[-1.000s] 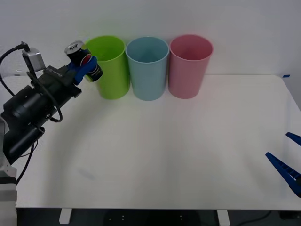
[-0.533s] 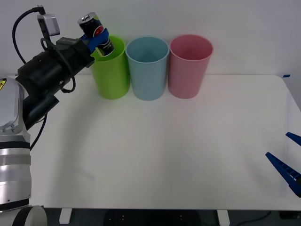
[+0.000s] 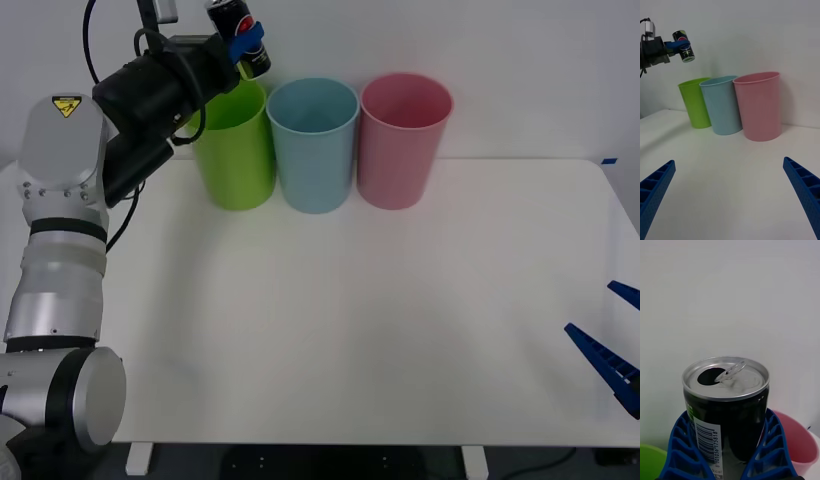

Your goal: Grasp the object on the table and drop it into the matching bin: aluminum can to the light blue bin, PET bottle to the pink bin.

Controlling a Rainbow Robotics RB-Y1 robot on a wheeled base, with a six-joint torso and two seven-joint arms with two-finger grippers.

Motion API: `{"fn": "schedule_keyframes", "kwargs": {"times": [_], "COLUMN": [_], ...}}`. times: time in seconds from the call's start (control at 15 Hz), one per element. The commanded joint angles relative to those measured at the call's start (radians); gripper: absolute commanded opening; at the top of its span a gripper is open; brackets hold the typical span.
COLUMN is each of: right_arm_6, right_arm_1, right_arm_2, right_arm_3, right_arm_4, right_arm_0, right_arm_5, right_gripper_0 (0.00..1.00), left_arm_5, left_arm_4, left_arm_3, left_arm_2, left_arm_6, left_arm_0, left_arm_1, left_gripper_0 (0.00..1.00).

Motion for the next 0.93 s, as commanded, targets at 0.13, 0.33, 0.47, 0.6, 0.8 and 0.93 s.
{"fn": "schedule_keyframes", "kwargs": {"times": [0.13, 0.33, 0.47, 0.6, 0.8, 0.93], "right_arm_6": [0.0, 0.0, 0.0, 0.0, 0.0, 0.0], "right_arm_1": [0.0, 0.0, 0.0, 0.0, 0.0, 0.0], "right_arm_2": [0.0, 0.0, 0.0, 0.0, 0.0, 0.0], "right_arm_3": [0.0, 0.0, 0.0, 0.0, 0.0, 0.0], "right_arm_4": [0.0, 0.0, 0.0, 0.0, 0.0, 0.0], "right_arm_0": [0.0, 0.0, 0.0, 0.0, 0.0, 0.0], "right_arm_5": [0.0, 0.0, 0.0, 0.0, 0.0, 0.0], "right_gripper_0": [1.0, 1.0, 1.0, 1.0, 1.0, 1.0], "left_arm_5": [0.093, 0.207, 0.257, 0.289, 0.314, 0.319], "left_arm_4": [-0.093, -0.172, -0.212, -0.202, -0.205, -0.213], "left_arm_3": [0.092, 0.19, 0.248, 0.296, 0.299, 0.299], "left_arm_2": [-0.006, -0.008, -0.013, -0.045, -0.072, -0.08], "left_arm_6": [-0.048, -0.137, -0.165, -0.171, -0.18, -0.183], "left_arm_0": [-0.08, -0.145, -0.186, -0.218, -0.22, -0.22], "left_arm_1": [-0.053, -0.124, -0.145, -0.145, -0.164, -0.17], "left_gripper_0": [0.0, 0.0, 0.0, 0.01, 0.01, 0.01]}}
